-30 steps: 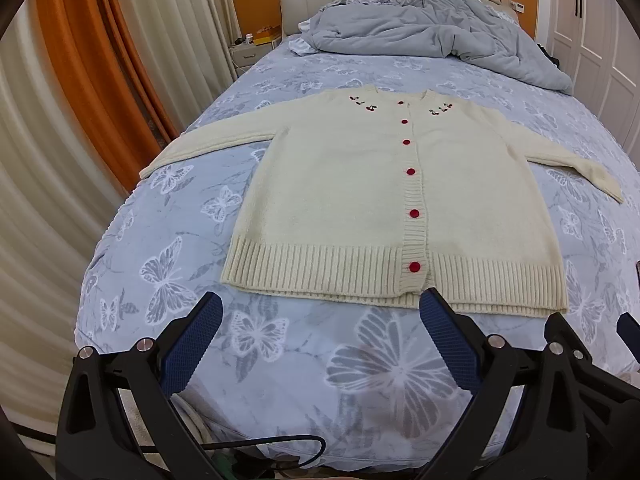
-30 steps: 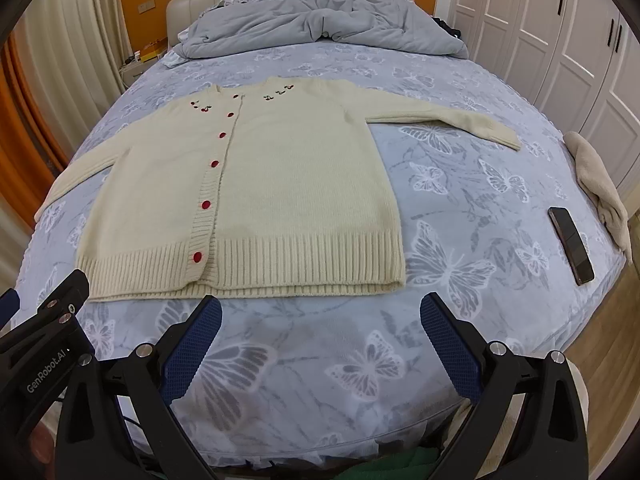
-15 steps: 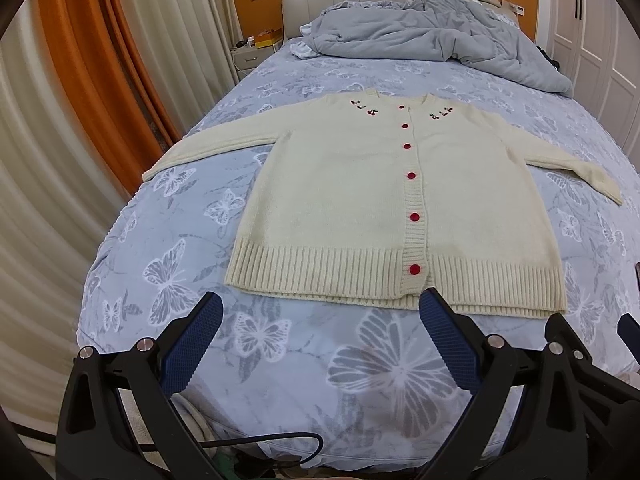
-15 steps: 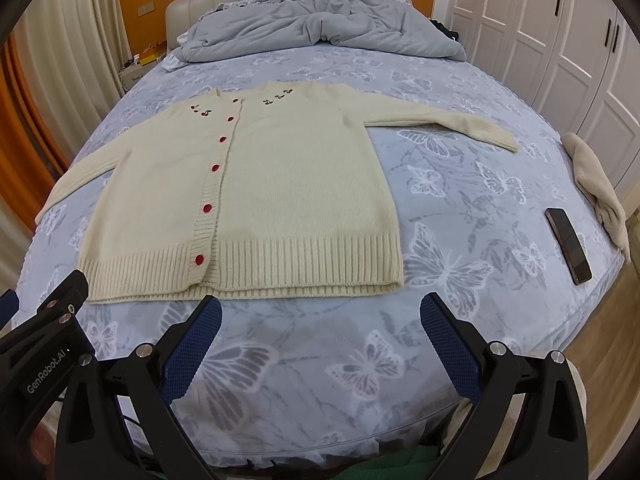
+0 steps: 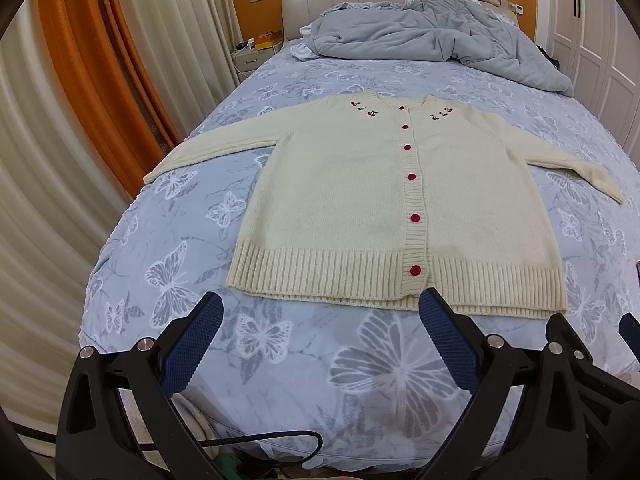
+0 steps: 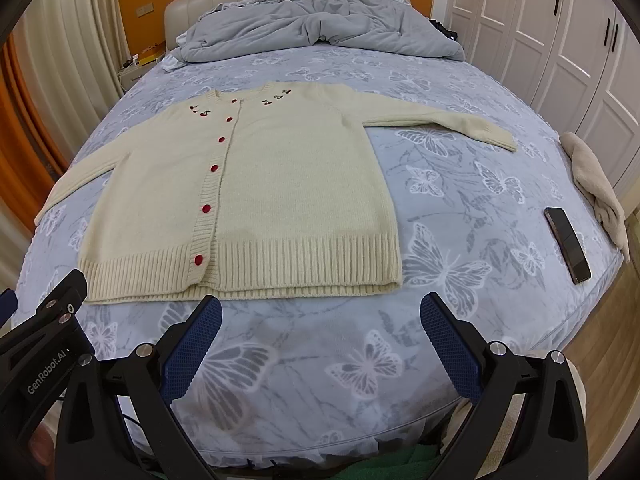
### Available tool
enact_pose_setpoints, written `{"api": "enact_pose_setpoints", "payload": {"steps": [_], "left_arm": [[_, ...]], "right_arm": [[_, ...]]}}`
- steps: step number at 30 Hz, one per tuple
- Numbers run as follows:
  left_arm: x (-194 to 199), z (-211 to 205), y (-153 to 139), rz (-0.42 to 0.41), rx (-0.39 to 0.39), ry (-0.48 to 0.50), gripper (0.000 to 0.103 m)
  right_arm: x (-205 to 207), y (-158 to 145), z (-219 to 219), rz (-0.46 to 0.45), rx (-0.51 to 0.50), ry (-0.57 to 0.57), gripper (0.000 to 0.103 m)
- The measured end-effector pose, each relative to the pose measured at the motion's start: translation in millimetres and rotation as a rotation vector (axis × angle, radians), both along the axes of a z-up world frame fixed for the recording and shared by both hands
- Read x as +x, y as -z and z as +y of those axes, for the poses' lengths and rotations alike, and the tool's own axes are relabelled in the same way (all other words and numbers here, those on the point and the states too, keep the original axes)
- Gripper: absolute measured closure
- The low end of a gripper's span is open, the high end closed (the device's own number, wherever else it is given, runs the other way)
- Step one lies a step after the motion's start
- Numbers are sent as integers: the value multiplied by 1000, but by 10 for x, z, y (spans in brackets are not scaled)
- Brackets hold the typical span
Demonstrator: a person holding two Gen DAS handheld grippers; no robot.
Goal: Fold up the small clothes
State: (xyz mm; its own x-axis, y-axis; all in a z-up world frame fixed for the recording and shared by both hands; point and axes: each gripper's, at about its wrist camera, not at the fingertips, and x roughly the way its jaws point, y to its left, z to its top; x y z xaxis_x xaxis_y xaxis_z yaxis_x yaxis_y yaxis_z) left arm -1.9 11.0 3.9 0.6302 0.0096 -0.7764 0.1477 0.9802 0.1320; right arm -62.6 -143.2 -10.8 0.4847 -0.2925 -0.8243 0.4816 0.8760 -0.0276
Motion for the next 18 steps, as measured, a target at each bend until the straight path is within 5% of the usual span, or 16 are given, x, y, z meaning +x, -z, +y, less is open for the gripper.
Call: {"api": "enact_pose_setpoints", "payload": {"steps": [18], "left_arm": [[-2,-10,-7,0,2,-1,7]], "right_arm": [[7,4,0,1,1,1,5]]}}
